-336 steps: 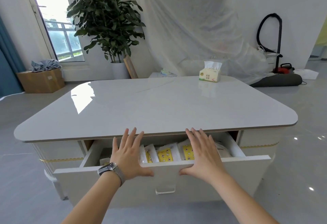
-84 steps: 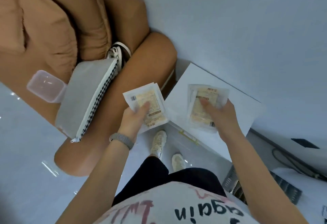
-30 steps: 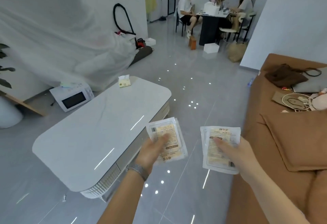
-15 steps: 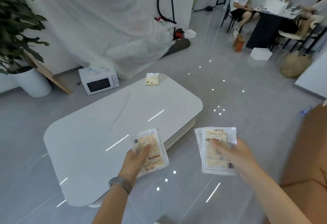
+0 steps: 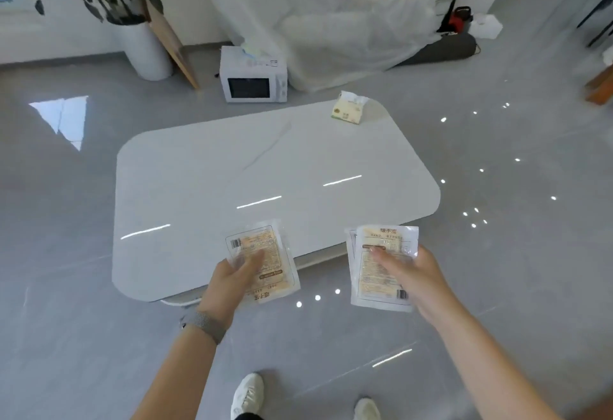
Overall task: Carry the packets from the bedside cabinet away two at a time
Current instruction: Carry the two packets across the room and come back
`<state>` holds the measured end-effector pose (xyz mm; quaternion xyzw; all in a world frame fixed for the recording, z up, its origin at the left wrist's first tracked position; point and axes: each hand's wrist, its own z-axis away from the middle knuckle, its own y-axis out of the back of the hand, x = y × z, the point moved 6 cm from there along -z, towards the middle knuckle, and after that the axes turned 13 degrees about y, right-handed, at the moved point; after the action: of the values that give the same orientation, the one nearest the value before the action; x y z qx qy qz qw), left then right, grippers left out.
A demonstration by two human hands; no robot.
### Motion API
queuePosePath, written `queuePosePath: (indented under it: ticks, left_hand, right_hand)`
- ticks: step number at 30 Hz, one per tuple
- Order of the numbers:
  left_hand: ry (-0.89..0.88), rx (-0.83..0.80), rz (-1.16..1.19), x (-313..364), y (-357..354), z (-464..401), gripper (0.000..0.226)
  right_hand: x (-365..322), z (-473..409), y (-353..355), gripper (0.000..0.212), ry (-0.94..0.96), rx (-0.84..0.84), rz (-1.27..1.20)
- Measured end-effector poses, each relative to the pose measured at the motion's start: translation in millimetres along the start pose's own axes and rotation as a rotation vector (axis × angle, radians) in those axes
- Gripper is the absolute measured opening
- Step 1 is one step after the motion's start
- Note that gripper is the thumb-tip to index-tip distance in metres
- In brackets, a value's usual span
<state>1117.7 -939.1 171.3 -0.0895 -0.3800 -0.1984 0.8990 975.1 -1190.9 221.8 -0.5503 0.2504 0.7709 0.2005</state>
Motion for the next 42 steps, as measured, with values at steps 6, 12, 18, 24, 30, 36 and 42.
queuePosePath:
  ticks: [6, 12, 18, 24, 30, 36, 42]
  left_hand:
    - [0.054, 0.189, 0.151, -72.0, -13.9, -28.1, 0.014]
    - [0.105, 0.252, 0.211, -160.8, -27.5, -89.1, 0.011]
    - [0.020, 0.252, 0.183, -228.2, -27.5, -173.0, 0.013]
    - [-0.159, 0.309, 0.074, -266.5, -22.2, -267.6, 0.009]
    - [-0.364, 0.319, -0.162, -261.3, -29.9, -331.8, 0.022]
    - [-0.322, 0.383, 0.090, -283.0, -33.4, -342.3, 0.020]
    - [-0.273, 0.423, 0.146, -299.0, -24.5, -342.1, 0.014]
  right_hand:
    - [52.9, -57.4, 16.5, 0.021, 0.011, -0.120, 0.000]
    - [163.8, -103.3, -0.8, 0.046, 0.090, -0.155, -0.014]
    - [299.8, -139.0, -47.9, 0.071, -0.006, -0.273, 0.074]
    - [385.7, -195.4, -101.9, 0.023, 0.076, -0.454, 0.126]
    - [453.9, -252.0, -146.4, 0.021, 0.225, -0.660, 0.137]
    - [501.6, -267.4, -150.5, 0.032, 0.226, -0.555, 0.103]
    - [510.0, -278.7, -156.9, 0.040, 0.317, -0.572, 0.176]
